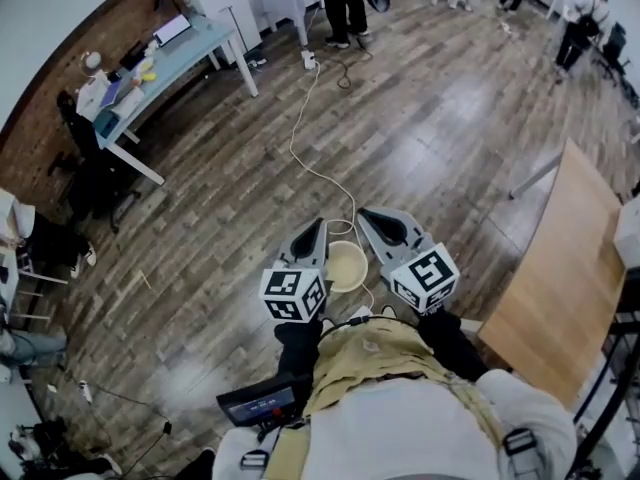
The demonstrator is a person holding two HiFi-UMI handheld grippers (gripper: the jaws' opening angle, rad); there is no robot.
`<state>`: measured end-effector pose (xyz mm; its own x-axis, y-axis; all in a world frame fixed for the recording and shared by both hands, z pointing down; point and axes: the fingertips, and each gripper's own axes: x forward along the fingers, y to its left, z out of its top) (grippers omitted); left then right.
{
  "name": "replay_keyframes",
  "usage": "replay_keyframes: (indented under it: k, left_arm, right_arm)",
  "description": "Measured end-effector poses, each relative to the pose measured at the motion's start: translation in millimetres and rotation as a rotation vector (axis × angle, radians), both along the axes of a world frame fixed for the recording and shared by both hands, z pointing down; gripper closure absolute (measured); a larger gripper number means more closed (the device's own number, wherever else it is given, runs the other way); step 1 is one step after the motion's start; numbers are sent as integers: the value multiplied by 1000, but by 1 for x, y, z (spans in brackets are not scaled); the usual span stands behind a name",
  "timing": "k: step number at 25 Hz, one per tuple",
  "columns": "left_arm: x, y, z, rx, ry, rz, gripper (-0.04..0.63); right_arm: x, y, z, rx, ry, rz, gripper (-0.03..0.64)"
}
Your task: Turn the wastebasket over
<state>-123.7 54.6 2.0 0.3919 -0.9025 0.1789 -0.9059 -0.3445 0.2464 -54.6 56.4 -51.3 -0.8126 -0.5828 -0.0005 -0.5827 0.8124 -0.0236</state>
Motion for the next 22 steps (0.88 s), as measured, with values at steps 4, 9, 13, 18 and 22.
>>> replay_keyframes:
  k: [4, 9, 13, 18, 22]
  left_arm:
    - [1, -12, -18, 38, -22, 11, 595]
    - [0, -24, -36, 60, -37, 12, 594]
    - [-5, -35, -42, 76, -52, 4, 595]
    - [-8, -44, -53, 90, -66, 0, 594]
    - [-5, -43, -58, 99, -77, 4, 594]
  right_arm:
    - [-6, -9, -21, 37, -24, 5, 596]
    - [-8, -24, -41, 63, -41, 5, 595]
    - [-9, -35, -48, 82, -54, 2, 597]
    - [-9, -43, -62, 115, -55, 16, 597]
    - [-5, -43, -65, 114, -67, 26, 597]
